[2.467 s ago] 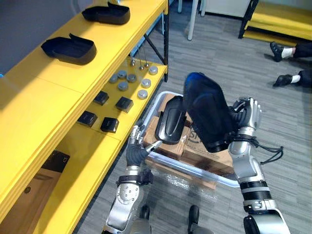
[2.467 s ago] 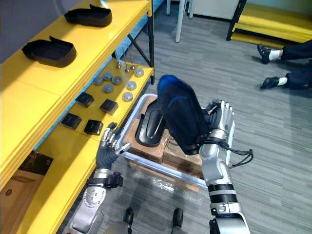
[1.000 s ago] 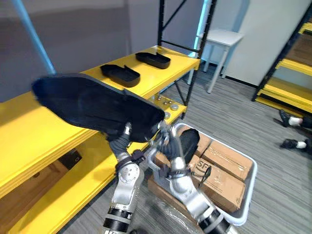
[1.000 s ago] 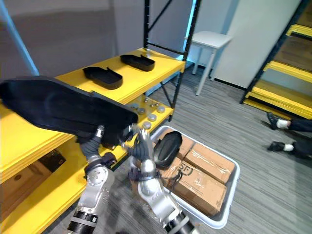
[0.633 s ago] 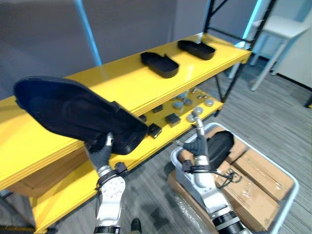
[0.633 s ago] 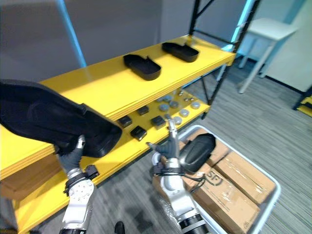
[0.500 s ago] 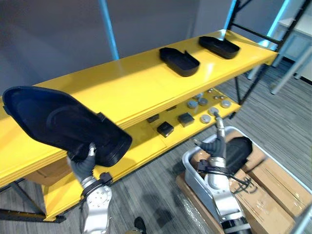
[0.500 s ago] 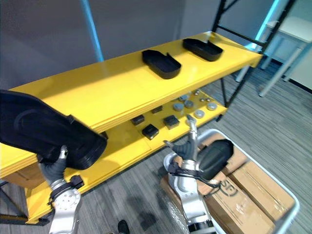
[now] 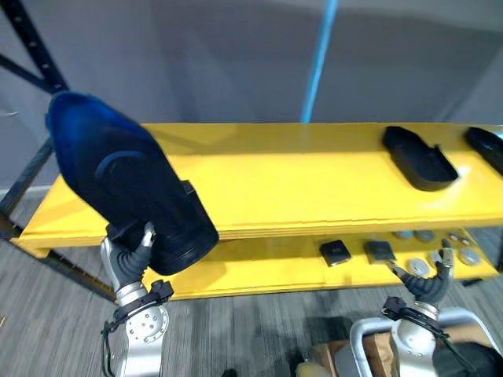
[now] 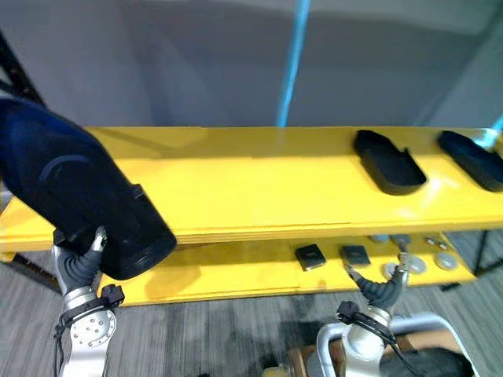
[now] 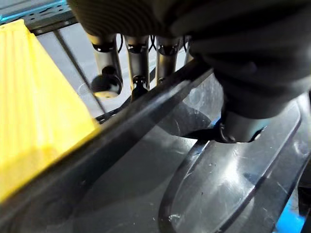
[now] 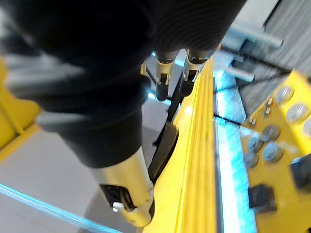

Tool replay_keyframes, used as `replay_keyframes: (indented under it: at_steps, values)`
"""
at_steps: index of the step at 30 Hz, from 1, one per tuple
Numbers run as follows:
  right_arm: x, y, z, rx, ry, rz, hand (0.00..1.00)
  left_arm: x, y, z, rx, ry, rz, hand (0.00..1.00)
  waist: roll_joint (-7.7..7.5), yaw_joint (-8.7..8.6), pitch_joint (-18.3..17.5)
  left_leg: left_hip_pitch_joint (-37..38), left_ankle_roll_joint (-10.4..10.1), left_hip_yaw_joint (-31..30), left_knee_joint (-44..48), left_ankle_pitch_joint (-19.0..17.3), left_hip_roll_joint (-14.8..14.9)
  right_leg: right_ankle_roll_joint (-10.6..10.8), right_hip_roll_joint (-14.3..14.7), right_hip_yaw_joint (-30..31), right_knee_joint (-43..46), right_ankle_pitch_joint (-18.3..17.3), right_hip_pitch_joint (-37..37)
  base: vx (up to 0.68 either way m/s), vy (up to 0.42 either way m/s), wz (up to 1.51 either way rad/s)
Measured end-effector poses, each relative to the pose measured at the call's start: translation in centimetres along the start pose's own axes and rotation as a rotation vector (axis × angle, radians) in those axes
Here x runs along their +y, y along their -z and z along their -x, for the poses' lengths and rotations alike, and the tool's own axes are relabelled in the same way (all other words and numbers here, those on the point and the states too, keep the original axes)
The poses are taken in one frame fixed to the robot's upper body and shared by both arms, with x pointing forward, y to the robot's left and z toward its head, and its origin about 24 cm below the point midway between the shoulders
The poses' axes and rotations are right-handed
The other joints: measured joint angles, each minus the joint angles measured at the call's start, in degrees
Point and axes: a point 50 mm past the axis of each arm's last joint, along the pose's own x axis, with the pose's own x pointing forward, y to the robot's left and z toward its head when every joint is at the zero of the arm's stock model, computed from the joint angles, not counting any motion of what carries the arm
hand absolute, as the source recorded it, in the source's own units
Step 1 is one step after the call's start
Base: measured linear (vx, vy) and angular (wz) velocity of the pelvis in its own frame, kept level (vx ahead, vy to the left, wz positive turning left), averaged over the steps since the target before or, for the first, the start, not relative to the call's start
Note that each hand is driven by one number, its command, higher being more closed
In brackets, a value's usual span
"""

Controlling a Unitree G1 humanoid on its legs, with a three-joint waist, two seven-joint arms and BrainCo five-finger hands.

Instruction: Walk over and take plastic housings, then place them on the shelf

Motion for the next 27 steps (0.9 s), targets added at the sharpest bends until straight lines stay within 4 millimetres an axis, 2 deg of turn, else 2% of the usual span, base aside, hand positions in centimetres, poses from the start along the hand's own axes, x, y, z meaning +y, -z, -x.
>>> replay_keyframes:
  at_steps: [1,2,5,6,9,12,15,17,22,24,27]
  values:
    - [-0.1,-0.3,-0.5,-0.013,-0.011,-0.017,0.0,-0.1,-0.7,-0.1,-0.03,0.009,0.025,1.0,1.79,0.59,-0.44,-1.44,-0.29,0.01,0.17,-0.14,2.13,-1.03,1.66,-1.41,-4.03,2.17,0.98,0.15,-0.127,0.36]
    - [-0.1,-0.4,-0.6,-0.016,-0.014,-0.024,0.0,-0.2,-1.1,-0.3,-0.049,0.011,0.038,1.0,2.51,0.66,-0.38,-1.64,-0.45,0.02,0.04,-0.09,2.93,-1.4,2.31,-2.17,-6.01,3.07,1.95,0.18,-0.145,0.4]
    - [-1.2,-0.5,-1.0,-0.01,0.004,-0.094,0.0,-1.6,-3.1,-1.5,-0.12,0.036,0.14,1.0,2.85,-0.58,0.19,-3.23,-1.98,3.2,0.18,0.93,5.89,-2.0,3.32,-7.23,-8.78,3.87,4.23,0.14,-0.137,0.67]
    - [-1.6,-1.0,-1.1,-0.029,0.008,-0.125,0.0,-1.9,-3.8,-1.9,-0.141,0.043,0.176,1.0,2.88,-0.65,0.68,-3.23,-1.56,6.26,-0.23,1.51,6.5,-1.99,3.24,-7.71,-8.84,3.86,4.23,0.05,-0.026,0.14]
    - [-1.8,-3.1,-0.8,-0.128,-0.015,-0.174,0.0,-2.6,-4.3,-2.7,-0.149,0.076,0.226,1.0,2.93,-0.82,0.92,-1.03,-1.55,8.89,-2.34,1.98,5.82,-1.91,2.54,-5.92,-9.76,3.8,4.86,0.05,0.044,-0.23]
    - [-2.0,-4.0,-0.1,-0.168,-0.025,-0.22,0.0,-3.4,-4.1,-3.9,-0.137,0.139,0.28,1.0,2.95,-2.53,0.94,0.08,-1.54,11.3,-3.49,1.98,5.35,-1.62,2.05,-4.38,-10.39,3.97,4.87,0.01,0.072,-0.27]
    - [-1.5,-3.6,0.5,-0.144,-0.065,-0.238,0.0,-3.8,-3.2,-5.8,-0.105,0.199,0.3,1.0,2.98,-3.95,0.95,1.07,-1.56,14.9,-4.36,1.92,5.55,-1.35,2.29,-1.63,-10.95,4.47,4.46,-0.01,0.056,-0.48]
    - [-1.3,-3.2,1.1,-0.124,-0.102,-0.226,0.0,-4.0,-3.0,-7.8,-0.084,0.249,0.341,1.0,2.98,-4.31,0.98,1.58,-1.61,17.99,-4.9,1.88,5.88,-1.41,2.93,1.15,-11.81,5.66,3.35,0.0,0.058,-0.69]
    - [0.1,-2.8,2.7,-0.088,-0.211,-0.231,0.0,-4.5,-4.1,-12.2,-0.072,0.32,0.413,1.0,3.33,-7.3,2.33,1.5,-1.62,23.13,-5.72,1.87,6.2,-1.31,3.63,5.86,-13.94,8.11,1.47,0.0,0.052,-0.51]
    - [0.5,-2.5,3.3,-0.069,-0.252,-0.226,0.0,-5.4,-4.7,-13.2,-0.068,0.354,0.43,1.0,3.59,-7.53,2.92,1.43,-1.62,24.18,-6.0,1.87,6.19,-1.32,3.71,6.94,-14.58,8.61,0.91,0.0,0.034,-0.31]
    - [1.6,-2.0,4.1,-0.045,-0.34,-0.21,0.0,-6.1,-4.6,-14.3,-0.039,0.389,0.382,1.0,3.89,-8.64,4.03,1.19,-1.62,25.44,-6.14,1.88,6.15,-1.22,3.75,8.25,-15.81,9.61,0.32,0.02,0.026,-0.21]
